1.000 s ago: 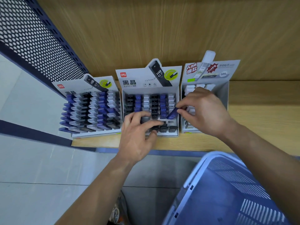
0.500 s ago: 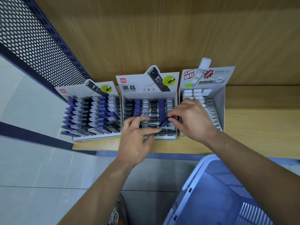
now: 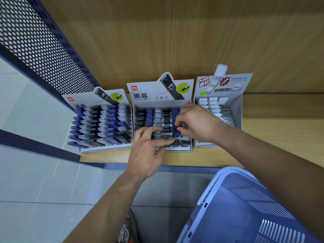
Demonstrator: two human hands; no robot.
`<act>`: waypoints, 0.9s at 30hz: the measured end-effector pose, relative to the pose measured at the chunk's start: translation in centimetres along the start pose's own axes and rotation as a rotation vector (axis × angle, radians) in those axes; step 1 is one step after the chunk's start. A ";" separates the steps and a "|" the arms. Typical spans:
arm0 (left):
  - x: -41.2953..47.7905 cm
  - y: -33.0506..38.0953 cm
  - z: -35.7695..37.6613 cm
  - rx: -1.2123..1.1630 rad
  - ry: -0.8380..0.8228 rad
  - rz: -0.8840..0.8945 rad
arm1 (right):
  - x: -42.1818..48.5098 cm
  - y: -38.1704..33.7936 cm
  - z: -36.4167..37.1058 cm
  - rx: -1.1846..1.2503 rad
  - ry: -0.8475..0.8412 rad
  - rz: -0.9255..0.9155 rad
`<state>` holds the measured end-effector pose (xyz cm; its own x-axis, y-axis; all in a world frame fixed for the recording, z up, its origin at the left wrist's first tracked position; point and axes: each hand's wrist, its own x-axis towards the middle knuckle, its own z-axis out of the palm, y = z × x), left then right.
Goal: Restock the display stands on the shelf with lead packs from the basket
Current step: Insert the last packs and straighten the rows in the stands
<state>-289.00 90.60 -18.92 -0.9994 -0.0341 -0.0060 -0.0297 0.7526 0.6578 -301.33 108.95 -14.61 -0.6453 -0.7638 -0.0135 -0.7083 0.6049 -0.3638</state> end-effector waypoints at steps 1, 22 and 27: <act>0.0 0.0 0.0 -0.001 0.001 -0.001 | 0.0 0.0 0.0 0.006 -0.004 0.004; 0.0 -0.1 0.1 0.050 0.026 0.012 | 0.7 -0.4 1.0 0.052 -0.103 0.080; 0.0 -0.1 -0.1 0.026 0.010 0.003 | 0.7 -0.4 0.9 0.078 -0.142 0.138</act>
<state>-289.00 90.51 -18.91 -0.9993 -0.0383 0.0040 -0.0269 0.7697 0.6378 -301.25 107.93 -15.26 -0.6841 -0.7021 -0.1978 -0.5878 0.6912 -0.4204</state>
